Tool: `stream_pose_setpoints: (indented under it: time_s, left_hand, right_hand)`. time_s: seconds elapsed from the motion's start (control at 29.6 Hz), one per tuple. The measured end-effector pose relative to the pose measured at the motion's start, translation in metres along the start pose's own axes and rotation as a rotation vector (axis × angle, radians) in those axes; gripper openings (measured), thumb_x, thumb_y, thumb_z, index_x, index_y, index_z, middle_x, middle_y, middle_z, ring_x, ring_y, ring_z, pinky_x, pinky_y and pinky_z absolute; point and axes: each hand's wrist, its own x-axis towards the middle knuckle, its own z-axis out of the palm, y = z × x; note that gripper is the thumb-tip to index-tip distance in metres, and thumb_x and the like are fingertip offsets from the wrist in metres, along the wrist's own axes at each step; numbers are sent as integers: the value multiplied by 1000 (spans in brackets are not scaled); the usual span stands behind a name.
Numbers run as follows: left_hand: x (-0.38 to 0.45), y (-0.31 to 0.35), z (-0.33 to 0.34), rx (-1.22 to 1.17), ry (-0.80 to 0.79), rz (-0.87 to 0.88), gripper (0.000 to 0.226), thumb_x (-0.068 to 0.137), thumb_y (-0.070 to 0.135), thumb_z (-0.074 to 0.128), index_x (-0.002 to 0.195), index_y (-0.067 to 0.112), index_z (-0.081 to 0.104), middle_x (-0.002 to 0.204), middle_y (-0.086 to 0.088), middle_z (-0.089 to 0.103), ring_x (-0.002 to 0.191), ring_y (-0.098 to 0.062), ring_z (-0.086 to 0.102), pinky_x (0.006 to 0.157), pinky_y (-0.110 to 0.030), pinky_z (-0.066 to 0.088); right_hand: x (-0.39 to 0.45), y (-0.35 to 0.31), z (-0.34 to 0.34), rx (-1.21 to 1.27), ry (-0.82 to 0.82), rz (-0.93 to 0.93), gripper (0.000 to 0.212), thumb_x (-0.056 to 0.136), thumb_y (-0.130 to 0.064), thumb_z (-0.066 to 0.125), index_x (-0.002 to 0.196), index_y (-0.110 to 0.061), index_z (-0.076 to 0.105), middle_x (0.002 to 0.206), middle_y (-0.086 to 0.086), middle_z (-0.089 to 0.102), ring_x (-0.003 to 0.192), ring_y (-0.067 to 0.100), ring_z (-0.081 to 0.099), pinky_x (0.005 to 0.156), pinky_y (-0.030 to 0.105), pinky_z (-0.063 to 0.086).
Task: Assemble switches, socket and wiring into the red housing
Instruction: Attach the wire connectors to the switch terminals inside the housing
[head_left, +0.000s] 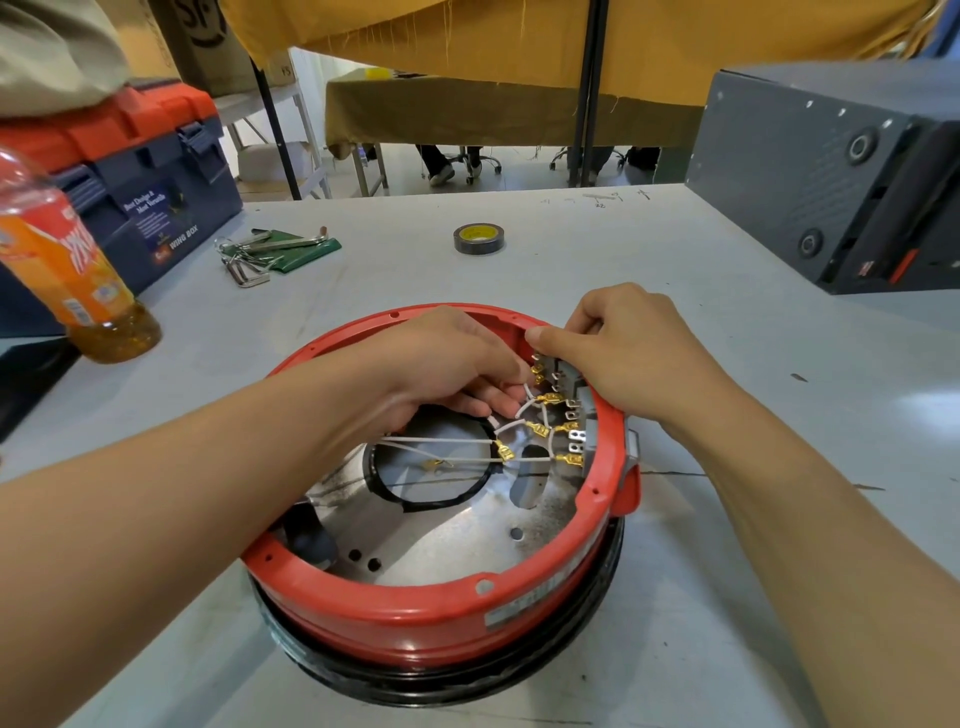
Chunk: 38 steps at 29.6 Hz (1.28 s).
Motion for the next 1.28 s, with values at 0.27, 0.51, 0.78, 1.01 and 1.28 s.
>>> stream_pose_setpoints:
  time_s: [0.27, 0.51, 0.78, 1.01, 1.28]
  left_hand:
    - [1, -3, -5, 73, 13, 97, 7, 78, 7, 70, 72, 6, 72, 66, -9, 72, 54, -13, 67, 50, -16, 51]
    - [0, -3, -4, 117, 15, 139, 9, 78, 11, 72, 71, 6, 70, 65, -8, 72, 55, -12, 67, 51, -16, 51]
    - [-5, -1, -2, 109, -14, 188, 8, 77, 7, 74, 76, 4, 66, 63, -7, 70, 56, -12, 66, 55, -18, 53]
    - [-5, 0, -5, 154, -50, 221, 4, 79, 10, 72, 75, 8, 71, 63, -4, 70, 57, -12, 66, 52, -16, 49]
    - [-7, 3, -4, 261, -92, 264, 11, 76, 25, 75, 76, 14, 74, 66, -1, 71, 61, -9, 67, 56, -16, 49]
  right_hand:
    - [2, 2, 0, -34, -36, 14, 34, 83, -48, 61, 72, -17, 58, 69, -5, 55, 65, 7, 49, 52, 23, 33]
    - [3, 4, 0, -78, -30, 4, 34, 82, -51, 60, 70, -20, 55, 71, -6, 53, 67, 8, 48, 52, 24, 32]
    - [3, -1, -2, -104, -78, 15, 35, 84, -51, 58, 77, -17, 58, 72, -2, 58, 69, 13, 53, 55, 26, 39]
    - [-1, 2, -12, -19, -189, 28, 29, 85, -47, 58, 89, -18, 60, 75, -1, 64, 59, 9, 60, 47, 20, 45]
    - [-8, 9, -4, 18, -29, 21, 34, 81, -46, 62, 80, -12, 62, 69, -3, 60, 62, 5, 54, 50, 20, 35]
